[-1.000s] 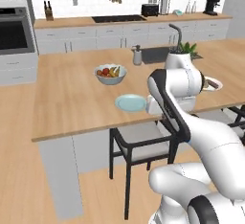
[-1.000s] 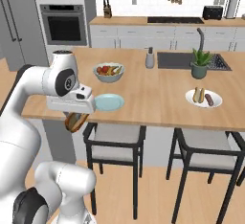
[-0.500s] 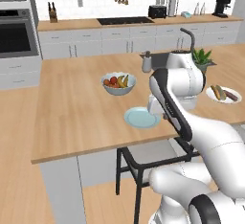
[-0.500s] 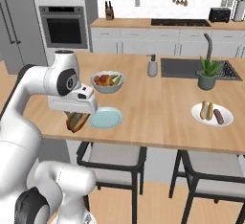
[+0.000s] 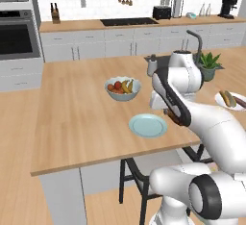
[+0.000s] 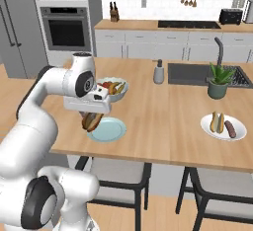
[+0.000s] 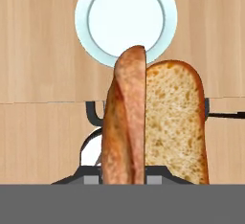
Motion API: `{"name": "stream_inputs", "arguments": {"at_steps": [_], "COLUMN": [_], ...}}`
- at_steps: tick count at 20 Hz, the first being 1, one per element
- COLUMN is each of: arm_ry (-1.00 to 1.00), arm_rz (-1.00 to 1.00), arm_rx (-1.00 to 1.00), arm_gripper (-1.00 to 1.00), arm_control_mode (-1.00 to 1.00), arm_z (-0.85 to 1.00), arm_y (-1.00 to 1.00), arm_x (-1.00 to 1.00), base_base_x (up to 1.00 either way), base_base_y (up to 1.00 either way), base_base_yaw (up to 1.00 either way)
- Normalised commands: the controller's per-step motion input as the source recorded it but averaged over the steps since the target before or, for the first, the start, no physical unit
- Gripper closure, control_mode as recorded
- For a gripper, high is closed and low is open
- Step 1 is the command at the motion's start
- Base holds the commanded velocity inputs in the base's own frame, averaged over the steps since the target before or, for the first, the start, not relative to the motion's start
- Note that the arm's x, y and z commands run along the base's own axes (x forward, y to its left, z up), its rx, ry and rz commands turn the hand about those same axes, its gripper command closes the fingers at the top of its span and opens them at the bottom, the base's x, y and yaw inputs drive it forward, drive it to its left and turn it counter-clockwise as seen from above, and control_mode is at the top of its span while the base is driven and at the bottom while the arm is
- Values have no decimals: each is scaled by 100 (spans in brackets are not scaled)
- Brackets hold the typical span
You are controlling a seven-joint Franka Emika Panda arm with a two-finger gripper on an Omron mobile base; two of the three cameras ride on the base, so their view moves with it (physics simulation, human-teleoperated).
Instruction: Place one bun and one sausage from the bowl on each plate.
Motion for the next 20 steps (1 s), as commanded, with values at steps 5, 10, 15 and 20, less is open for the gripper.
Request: {"name": "stream_inputs", "arguments": {"at_steps": [5, 10, 15, 20], "arm_ry": [4, 2, 1, 0], "arm_rz": [0, 0, 0, 0], "arm_rx": [2, 0, 0, 0], "arm_gripper": [100, 100, 100, 100], "arm_control_mode": [-100, -100, -100, -100], "arm_z": [-51, -68, -64, -49], "arm_y": [-19, 0, 0, 0], "arm_x": [99, 83, 55, 64], "base_base_x": [0, 0, 0, 0], "base_base_y": [0, 0, 0, 0], "base_base_yaw": [0, 0, 0, 0]}}
